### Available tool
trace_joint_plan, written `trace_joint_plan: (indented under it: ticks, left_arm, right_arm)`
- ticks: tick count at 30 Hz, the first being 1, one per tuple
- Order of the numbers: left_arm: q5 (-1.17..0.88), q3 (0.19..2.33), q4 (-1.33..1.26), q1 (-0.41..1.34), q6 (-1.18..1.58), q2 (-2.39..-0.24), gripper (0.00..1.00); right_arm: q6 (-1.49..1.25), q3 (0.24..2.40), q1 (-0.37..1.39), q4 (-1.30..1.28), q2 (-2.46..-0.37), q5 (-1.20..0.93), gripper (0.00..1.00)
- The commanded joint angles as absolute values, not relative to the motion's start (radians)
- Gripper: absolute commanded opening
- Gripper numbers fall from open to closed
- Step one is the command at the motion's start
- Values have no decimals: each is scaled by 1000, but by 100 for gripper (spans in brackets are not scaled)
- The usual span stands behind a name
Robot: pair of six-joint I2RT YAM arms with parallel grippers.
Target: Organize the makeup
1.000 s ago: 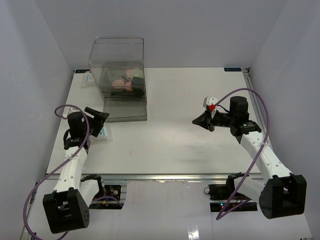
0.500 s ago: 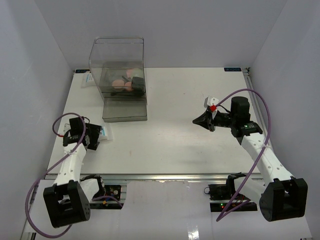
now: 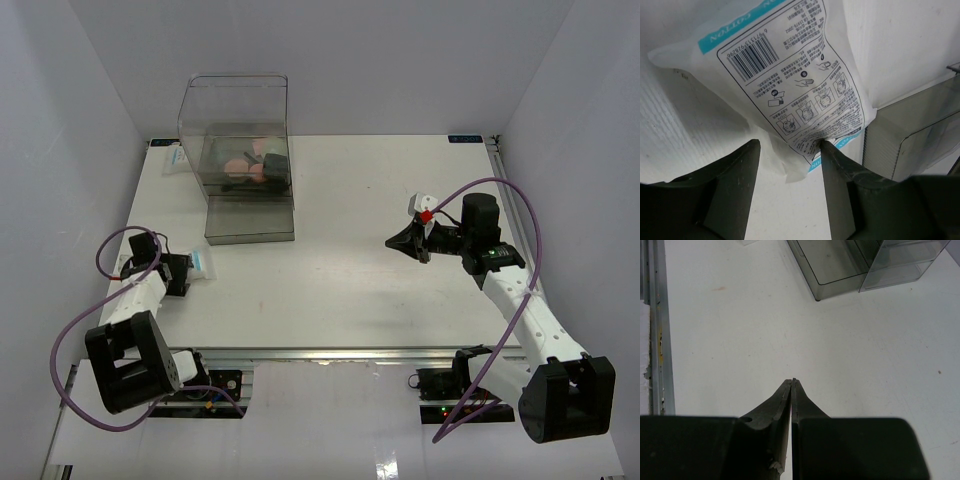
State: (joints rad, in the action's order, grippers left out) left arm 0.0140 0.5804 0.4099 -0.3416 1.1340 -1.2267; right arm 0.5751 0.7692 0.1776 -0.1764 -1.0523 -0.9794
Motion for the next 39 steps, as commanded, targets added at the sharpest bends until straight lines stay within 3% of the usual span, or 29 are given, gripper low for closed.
trace_joint_plan:
  ticks: [1, 6, 11, 18, 23, 28, 39]
  left_arm:
    - [21, 554, 348, -383, 1119, -1223, 56]
    - [17, 508, 312, -431, 1099, -1169, 30]
    - [-10, 490, 259, -439, 1028, -1066, 22]
    - [-256, 435, 49, -439, 887, -918, 10]
    - [-434, 453, -65, -438, 864, -882, 7]
    - [-581, 534, -187, -336, 803, -1014, 8]
    - [-424, 799, -169, -29, 496, -1235, 7]
  right_arm:
    - [574, 761, 173, -160, -1043, -1002, 8]
    - [573, 759, 173, -160, -1044, -1003, 8]
    - [572, 760, 172, -160, -1043, -1003, 8]
    - [572, 759, 170, -160, -1040, -1005, 8]
    - [571, 759, 170, -160, -1040, -1008, 8]
    - [572, 758, 170, -160, -1043, -1006, 8]
    - [571, 756, 166, -160, -1049, -1003, 8]
